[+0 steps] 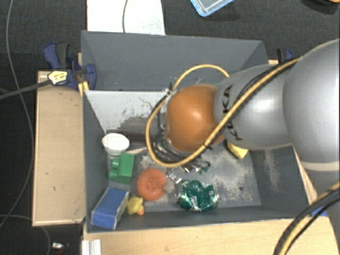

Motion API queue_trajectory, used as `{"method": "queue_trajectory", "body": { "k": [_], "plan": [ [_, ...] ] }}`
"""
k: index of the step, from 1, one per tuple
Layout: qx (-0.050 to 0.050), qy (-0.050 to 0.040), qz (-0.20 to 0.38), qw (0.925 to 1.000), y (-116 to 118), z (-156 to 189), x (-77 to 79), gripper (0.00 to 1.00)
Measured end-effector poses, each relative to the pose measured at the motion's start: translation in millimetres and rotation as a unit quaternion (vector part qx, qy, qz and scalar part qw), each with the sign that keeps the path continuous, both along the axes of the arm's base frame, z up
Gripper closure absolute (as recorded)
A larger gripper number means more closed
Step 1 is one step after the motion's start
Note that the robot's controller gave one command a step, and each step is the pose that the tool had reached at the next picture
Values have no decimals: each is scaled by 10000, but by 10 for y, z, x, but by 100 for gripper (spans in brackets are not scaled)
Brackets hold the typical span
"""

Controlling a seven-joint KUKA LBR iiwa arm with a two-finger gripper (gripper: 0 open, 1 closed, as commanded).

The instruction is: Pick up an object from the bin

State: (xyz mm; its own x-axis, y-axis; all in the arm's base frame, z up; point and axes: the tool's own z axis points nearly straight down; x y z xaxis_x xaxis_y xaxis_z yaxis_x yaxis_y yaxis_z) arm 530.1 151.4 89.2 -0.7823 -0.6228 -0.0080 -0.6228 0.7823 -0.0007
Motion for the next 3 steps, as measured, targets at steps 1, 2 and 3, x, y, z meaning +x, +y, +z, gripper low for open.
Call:
{"method": "queue_trajectory", "body": {
  "k": [1, 2, 3],
  "plan": [
    [4, -33, -163, 9999, 6, 1087, 108, 100],
    [4, -30, -169, 9999, 6, 1085, 107, 100],
    [2, -69, 688, 9976, -24, 898, -64, 100]
  ]
}}
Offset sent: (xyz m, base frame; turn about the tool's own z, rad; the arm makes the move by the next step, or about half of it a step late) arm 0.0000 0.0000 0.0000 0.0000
